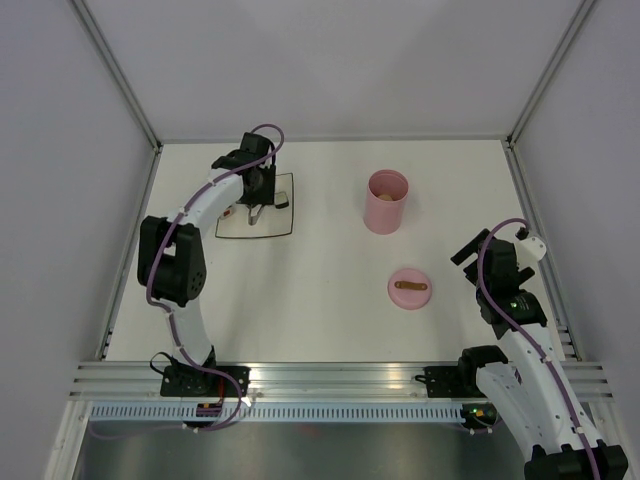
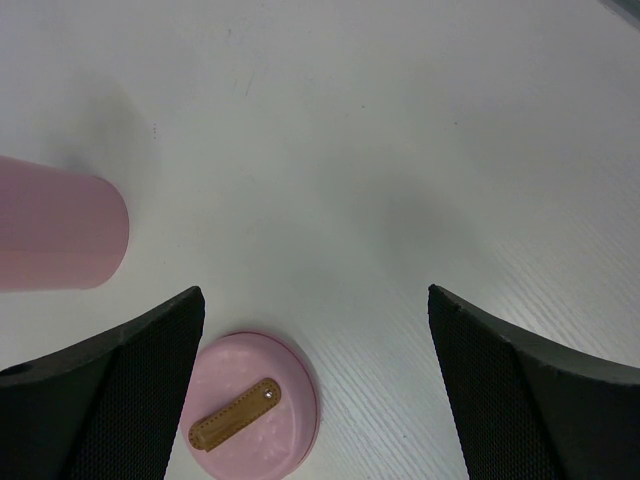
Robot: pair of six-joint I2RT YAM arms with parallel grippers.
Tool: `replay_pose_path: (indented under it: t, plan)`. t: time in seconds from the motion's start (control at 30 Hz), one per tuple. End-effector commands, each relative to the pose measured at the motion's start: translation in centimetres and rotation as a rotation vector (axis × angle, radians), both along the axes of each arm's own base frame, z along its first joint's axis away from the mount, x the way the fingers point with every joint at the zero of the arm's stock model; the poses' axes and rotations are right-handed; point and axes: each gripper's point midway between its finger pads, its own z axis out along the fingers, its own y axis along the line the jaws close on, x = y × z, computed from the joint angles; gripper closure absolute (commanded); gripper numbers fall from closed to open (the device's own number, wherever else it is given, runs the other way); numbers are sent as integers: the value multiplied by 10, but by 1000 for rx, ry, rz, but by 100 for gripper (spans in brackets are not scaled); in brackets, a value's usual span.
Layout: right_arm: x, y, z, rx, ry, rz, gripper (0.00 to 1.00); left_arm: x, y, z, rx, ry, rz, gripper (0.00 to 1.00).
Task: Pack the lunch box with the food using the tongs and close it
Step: Pick up the fake food from the plate.
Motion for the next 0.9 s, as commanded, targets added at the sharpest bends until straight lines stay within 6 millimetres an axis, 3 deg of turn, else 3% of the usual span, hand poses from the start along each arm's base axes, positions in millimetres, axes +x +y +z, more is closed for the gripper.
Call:
replay_pose_path:
  t: [0.0,0.23,0.43,0.57,0.63,0.67,0.8,0.87]
  plan:
    - [4,-3,14,5,-36,-25,2,12,-9,12,-56,-48,1,44]
    - [3,-2,11,15,-36,-30,2,11,-9,19,-56,-61,-13,60]
    - [1,-3,13,13,-42,-34,2,15,-8,46,-56,-122,-32,70]
    - [1,-3,21,34,-56,-52,2,17,-6,85,-54,-207,-50,73]
    - [2,-2,25,58,-57,-70,2,14,-6,126,-75,-288,-63,73]
    - [3,-3,25,53,-51,-75,2,14,-8,130,-78,-291,-69,73]
    - [5,-10,21,33,-16,-123,2,-1,-25,176,-128,-373,-125,73]
    - [5,-13,20,22,-5,-135,2,-12,-45,198,-139,-419,-178,73]
